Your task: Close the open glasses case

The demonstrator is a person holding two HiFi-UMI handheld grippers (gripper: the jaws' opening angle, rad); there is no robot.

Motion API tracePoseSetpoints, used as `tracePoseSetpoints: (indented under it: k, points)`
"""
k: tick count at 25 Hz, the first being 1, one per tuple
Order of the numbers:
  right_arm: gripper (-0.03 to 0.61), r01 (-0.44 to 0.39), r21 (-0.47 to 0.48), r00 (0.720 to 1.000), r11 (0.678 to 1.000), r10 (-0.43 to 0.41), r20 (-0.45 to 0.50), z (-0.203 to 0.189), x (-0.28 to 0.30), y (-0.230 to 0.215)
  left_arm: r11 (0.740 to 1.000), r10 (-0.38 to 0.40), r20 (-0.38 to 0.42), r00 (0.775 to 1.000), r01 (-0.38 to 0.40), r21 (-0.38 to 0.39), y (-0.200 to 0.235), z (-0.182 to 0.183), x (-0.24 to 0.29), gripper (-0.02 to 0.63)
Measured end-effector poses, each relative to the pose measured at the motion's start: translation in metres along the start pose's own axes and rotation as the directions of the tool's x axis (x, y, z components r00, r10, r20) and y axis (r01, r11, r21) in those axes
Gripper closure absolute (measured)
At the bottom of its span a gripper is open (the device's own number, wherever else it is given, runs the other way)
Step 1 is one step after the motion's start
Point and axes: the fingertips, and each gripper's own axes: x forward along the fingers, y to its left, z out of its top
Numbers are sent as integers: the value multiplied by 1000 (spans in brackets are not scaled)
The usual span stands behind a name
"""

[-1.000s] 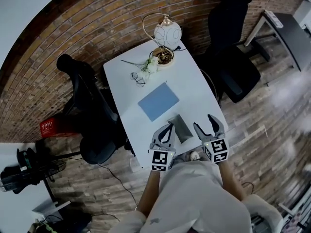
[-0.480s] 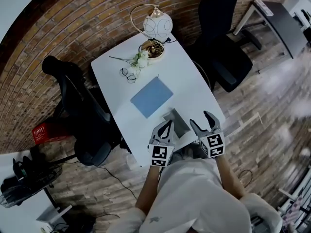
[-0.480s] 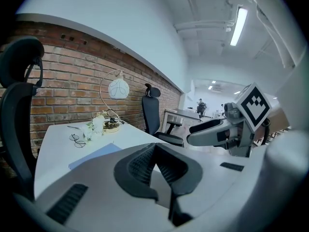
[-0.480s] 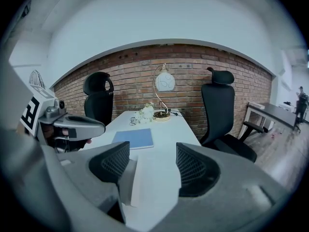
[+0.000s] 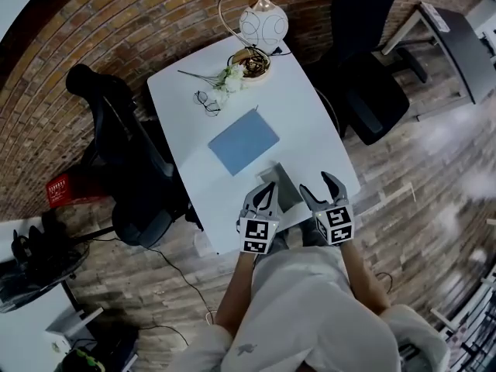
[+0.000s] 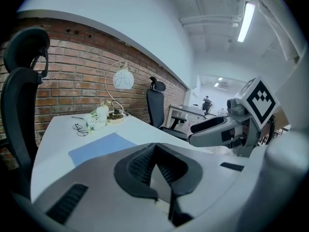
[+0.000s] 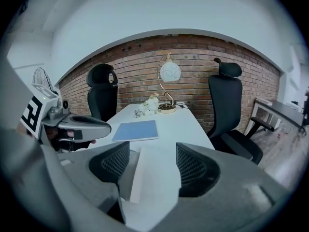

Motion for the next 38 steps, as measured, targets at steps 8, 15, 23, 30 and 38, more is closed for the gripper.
tracePoseSetpoints:
  k: [8,15,23,30,38]
  points:
    - [276,-72,-23,997,997,71,-29,-11,20,-2,997,75,-32,997,-76,-30,3,-18,6,611]
    - [276,-134,-38,989,990,132,-64,-20,31,-4,991,123,-61,991,-126,-54,-1,-28,13,611]
    - [276,-163,-43,982,986,158,-98,-37,40,-7,987,130,-92,987,-138,-82,-10,-44,24,611]
    - [276,-164,-34,981,986,160,-111,-48,42,-12,988,127,-132,983,-137,-70,-16,-54,33,611]
    - [276,-150,-19,981,989,146,-130,-61,46,-17,992,104,-176,979,-114,-48,-24,-67,41,611]
